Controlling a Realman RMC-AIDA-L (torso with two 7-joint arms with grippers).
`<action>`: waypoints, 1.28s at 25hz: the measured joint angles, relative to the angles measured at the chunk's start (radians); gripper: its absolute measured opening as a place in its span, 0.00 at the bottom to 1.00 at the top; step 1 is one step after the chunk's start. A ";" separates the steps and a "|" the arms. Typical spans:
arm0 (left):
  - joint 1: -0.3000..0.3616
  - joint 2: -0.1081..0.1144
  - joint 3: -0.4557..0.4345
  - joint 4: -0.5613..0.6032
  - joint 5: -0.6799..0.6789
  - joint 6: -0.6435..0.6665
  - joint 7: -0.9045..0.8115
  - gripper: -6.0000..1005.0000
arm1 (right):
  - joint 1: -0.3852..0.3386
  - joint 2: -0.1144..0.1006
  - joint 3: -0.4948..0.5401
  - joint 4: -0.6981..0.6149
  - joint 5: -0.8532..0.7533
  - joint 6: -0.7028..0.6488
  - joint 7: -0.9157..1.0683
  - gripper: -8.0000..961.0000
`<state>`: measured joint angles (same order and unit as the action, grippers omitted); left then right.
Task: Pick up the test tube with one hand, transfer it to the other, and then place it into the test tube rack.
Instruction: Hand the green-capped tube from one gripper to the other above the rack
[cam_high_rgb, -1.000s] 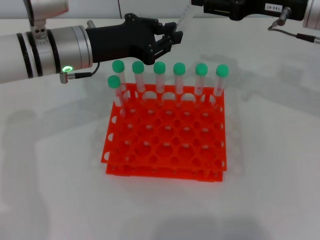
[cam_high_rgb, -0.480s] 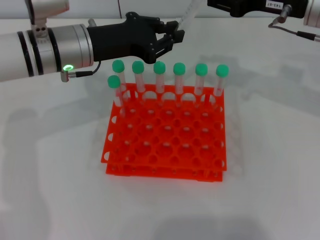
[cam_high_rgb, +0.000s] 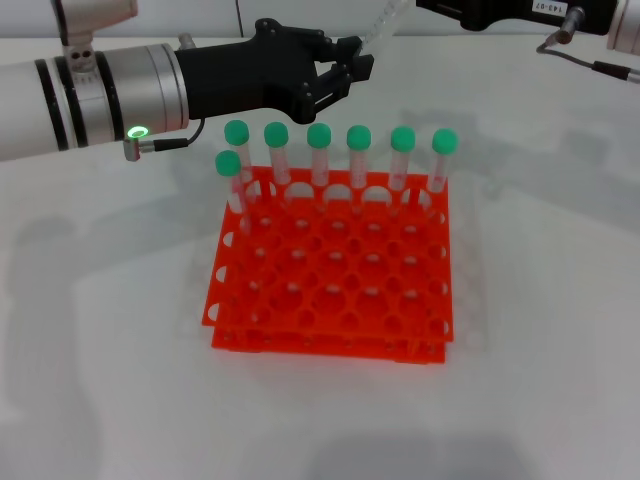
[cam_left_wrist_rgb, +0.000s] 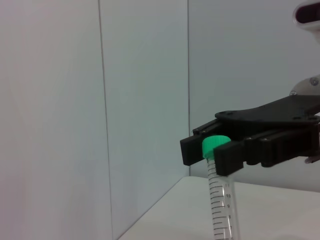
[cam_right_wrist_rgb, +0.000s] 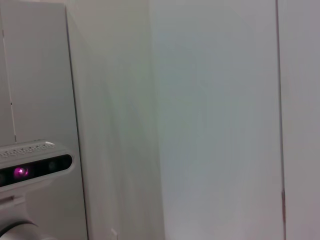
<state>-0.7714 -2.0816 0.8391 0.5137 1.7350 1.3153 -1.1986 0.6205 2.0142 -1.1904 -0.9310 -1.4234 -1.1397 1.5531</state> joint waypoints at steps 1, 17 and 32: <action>0.000 0.000 0.000 0.000 0.000 0.000 0.001 0.19 | 0.000 0.000 0.000 0.000 0.001 0.000 0.000 0.35; 0.001 0.000 0.000 -0.001 0.000 -0.001 0.002 0.19 | -0.001 0.000 -0.005 0.002 0.001 -0.002 -0.003 0.32; 0.001 0.000 0.014 -0.005 -0.003 0.000 0.004 0.19 | 0.014 0.000 -0.018 -0.010 -0.001 -0.025 -0.007 0.31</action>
<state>-0.7700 -2.0817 0.8532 0.5083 1.7315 1.3152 -1.1949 0.6349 2.0141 -1.2080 -0.9415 -1.4241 -1.1646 1.5462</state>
